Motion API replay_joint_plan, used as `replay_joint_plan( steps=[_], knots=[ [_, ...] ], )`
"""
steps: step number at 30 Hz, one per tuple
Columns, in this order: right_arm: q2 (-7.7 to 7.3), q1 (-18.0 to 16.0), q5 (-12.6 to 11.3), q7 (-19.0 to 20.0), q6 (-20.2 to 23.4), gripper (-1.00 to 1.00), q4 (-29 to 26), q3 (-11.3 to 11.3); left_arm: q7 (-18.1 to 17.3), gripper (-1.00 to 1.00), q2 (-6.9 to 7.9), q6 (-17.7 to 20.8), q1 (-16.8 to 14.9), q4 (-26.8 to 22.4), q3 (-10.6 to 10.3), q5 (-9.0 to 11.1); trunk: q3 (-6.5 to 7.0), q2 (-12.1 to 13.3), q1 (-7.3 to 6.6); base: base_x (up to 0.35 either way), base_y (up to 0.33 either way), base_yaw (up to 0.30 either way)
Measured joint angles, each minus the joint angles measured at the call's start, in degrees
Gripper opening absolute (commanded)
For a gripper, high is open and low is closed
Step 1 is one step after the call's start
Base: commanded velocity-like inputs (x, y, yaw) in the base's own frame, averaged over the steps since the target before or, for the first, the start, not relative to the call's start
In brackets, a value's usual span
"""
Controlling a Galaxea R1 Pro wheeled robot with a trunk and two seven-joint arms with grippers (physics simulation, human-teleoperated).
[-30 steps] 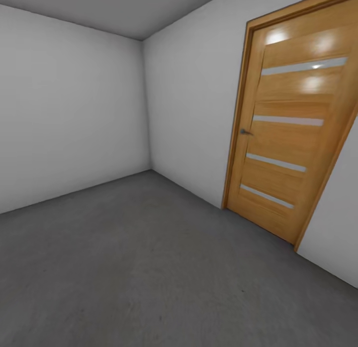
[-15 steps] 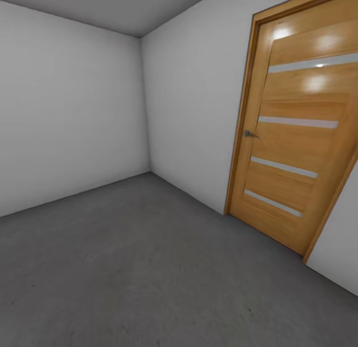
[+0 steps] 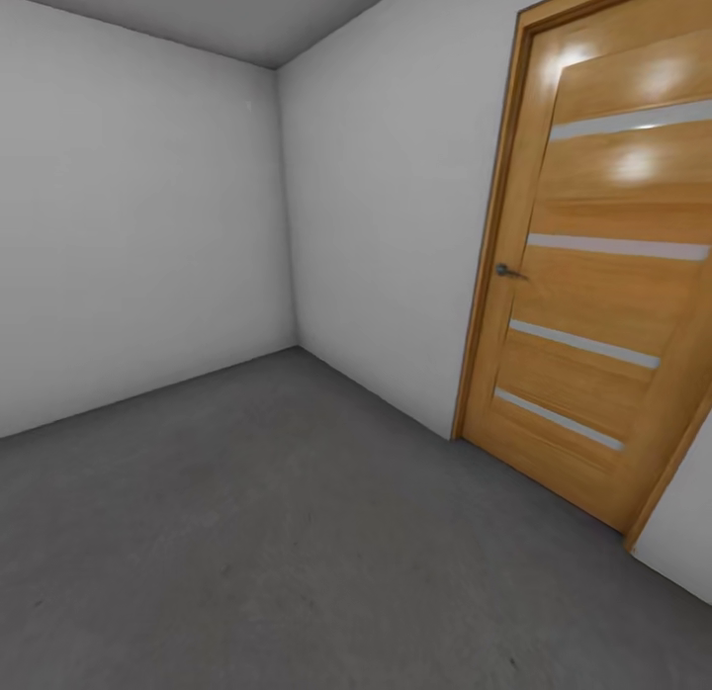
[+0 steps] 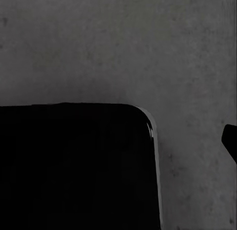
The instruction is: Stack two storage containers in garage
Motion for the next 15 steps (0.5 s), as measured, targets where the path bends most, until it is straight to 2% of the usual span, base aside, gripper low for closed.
replay_joint_plan(
  steps=[5, 15],
  knots=[
    [0.00, 0.0, -0.8, 0.1, 0.3, 1.00, 0.0, 0.0, 0.1, 1.00, 0.00, 1.7, 0.0, 0.0, -0.3, 0.0, 0.00, 0.0, 0.00, 0.335, 0.117, -0.027],
    [0.00, 0.0, -1.1, 0.5, 0.3, 1.00, 0.1, 0.0, 0.1, 1.00, 0.00, 2.0, -0.1, 0.0, -0.4, 0.0, 0.00, 0.0, 0.00, 0.315, 0.174, -0.243]
  ],
)
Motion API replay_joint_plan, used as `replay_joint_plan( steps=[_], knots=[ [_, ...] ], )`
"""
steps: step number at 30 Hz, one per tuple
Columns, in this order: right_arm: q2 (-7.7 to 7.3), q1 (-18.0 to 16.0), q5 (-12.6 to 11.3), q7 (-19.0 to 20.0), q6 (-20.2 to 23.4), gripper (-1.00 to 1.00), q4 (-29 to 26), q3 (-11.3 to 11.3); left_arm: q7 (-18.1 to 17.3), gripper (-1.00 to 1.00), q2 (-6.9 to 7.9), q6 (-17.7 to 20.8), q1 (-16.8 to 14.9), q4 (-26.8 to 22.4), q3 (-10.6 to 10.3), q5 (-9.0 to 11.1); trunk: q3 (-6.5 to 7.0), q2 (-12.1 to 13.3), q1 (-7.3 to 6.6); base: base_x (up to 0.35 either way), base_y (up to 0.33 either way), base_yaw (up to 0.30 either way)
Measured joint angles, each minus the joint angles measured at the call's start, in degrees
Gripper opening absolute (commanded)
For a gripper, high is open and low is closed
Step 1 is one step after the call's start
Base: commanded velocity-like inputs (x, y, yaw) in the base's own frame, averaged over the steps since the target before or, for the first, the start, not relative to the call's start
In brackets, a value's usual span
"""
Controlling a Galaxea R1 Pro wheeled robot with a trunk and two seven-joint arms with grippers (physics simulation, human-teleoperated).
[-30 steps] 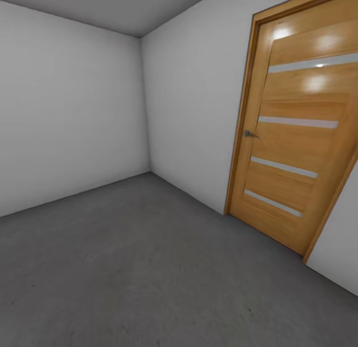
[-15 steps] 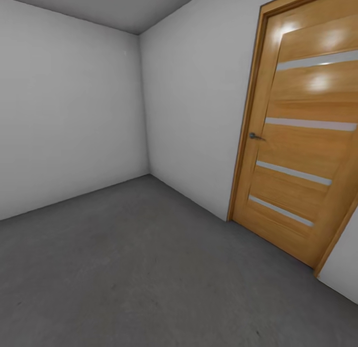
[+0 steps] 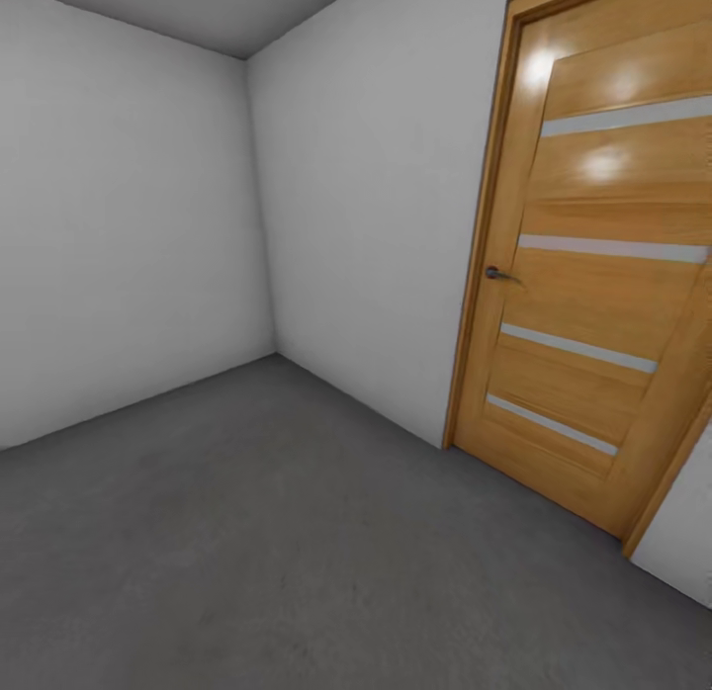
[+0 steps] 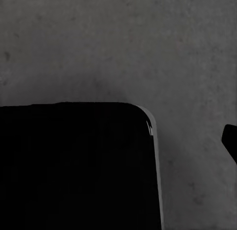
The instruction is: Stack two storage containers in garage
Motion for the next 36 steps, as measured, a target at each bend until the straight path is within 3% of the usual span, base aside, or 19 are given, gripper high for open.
replay_joint_plan(
  steps=[23, 36],
  knots=[
    [-0.01, 0.0, 0.0, 0.0, 0.0, 1.00, 0.0, -0.1, 0.0, 1.00, 0.00, -0.1, 0.0, 0.0, 0.0, 0.0, 0.00, 0.0, 0.00, 0.286, 0.201, -0.271],
    [-0.03, 0.0, 0.0, 0.0, 0.0, 1.00, 0.0, -0.1, 0.0, 1.00, 0.00, -0.1, 0.0, 0.0, 0.0, 0.0, 0.00, 0.0, 0.00, 0.317, 0.099, -0.288]
  ],
)
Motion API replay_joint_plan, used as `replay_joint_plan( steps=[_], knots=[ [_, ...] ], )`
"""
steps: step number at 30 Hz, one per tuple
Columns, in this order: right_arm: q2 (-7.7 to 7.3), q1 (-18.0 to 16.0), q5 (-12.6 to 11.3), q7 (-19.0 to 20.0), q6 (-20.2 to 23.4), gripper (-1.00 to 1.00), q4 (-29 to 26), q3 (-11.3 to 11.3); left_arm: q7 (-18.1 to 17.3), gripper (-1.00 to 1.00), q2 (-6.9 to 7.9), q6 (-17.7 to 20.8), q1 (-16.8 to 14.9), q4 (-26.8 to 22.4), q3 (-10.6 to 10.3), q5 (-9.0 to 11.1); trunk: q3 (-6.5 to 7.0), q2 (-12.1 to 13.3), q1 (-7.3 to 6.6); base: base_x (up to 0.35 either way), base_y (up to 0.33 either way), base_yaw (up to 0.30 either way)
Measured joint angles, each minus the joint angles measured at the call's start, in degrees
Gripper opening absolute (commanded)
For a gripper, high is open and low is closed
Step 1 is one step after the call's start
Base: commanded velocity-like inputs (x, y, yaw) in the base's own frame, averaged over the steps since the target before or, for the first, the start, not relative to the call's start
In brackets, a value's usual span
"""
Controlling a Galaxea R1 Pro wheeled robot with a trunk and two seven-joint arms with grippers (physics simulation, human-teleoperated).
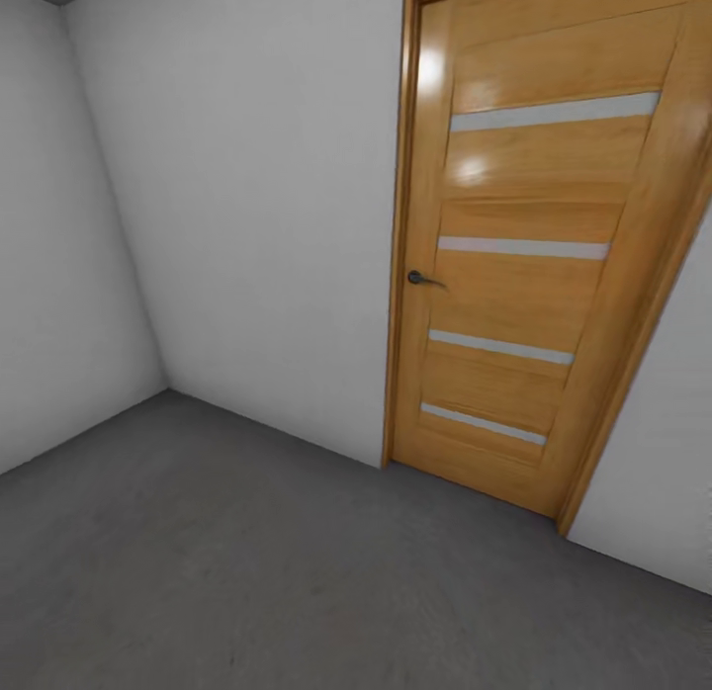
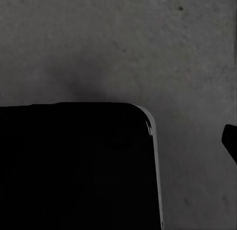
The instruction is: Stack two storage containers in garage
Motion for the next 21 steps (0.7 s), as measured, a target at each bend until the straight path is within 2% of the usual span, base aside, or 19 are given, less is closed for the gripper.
replay_joint_plan(
  steps=[21],
  knots=[
    [-0.04, 0.0, 0.0, 0.0, 0.0, 1.00, 0.0, 0.0, 0.1, 1.00, 0.00, 0.0, 0.0, 0.0, 0.0, 0.0, 0.00, 0.0, 0.00, 0.329, 0.019, -0.299]
  ],
)
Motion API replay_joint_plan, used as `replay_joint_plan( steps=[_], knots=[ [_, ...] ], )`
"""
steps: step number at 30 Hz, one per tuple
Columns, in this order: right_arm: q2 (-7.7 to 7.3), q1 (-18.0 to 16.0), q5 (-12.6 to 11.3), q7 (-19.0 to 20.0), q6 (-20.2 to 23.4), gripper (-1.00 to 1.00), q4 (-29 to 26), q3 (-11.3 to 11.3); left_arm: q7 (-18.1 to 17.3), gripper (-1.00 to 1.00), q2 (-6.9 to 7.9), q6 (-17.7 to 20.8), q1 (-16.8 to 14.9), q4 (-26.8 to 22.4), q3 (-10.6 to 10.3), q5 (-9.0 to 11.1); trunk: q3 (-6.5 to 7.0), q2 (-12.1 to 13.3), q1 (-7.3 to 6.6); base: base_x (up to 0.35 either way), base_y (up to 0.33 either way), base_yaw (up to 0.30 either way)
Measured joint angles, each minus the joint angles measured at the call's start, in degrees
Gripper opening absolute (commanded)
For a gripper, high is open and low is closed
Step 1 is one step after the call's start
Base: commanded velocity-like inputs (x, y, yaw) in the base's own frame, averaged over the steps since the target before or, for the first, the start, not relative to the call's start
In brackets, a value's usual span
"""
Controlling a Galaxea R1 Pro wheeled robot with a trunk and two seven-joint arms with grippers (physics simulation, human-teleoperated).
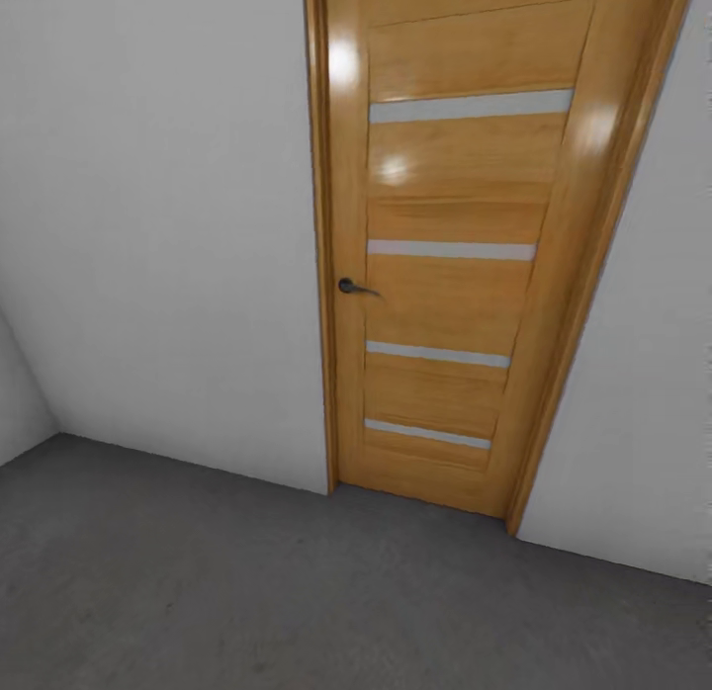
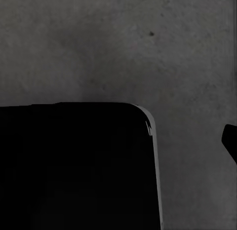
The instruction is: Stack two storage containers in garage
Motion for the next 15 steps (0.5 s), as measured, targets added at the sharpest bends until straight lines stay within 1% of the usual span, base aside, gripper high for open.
replay_joint_plan(
  steps=[7, 15],
  knots=[
    [0.03, 0.0, 0.0, 0.0, 0.0, 1.00, 0.0, 0.0, 0.0, 1.00, 0.00, 0.0, 0.0, 0.0, 0.0, 0.0, 0.00, 0.0, 0.00, 0.311, 0.173, -0.299],
    [0.01, 0.0, 0.0, 0.0, 0.0, 1.00, 0.0, 0.0, -0.1, 1.00, 0.00, 0.0, 0.0, 0.0, 0.0, 0.0, 0.00, 0.0, 0.01, 0.278, 0.213, -0.299]
  ],
)
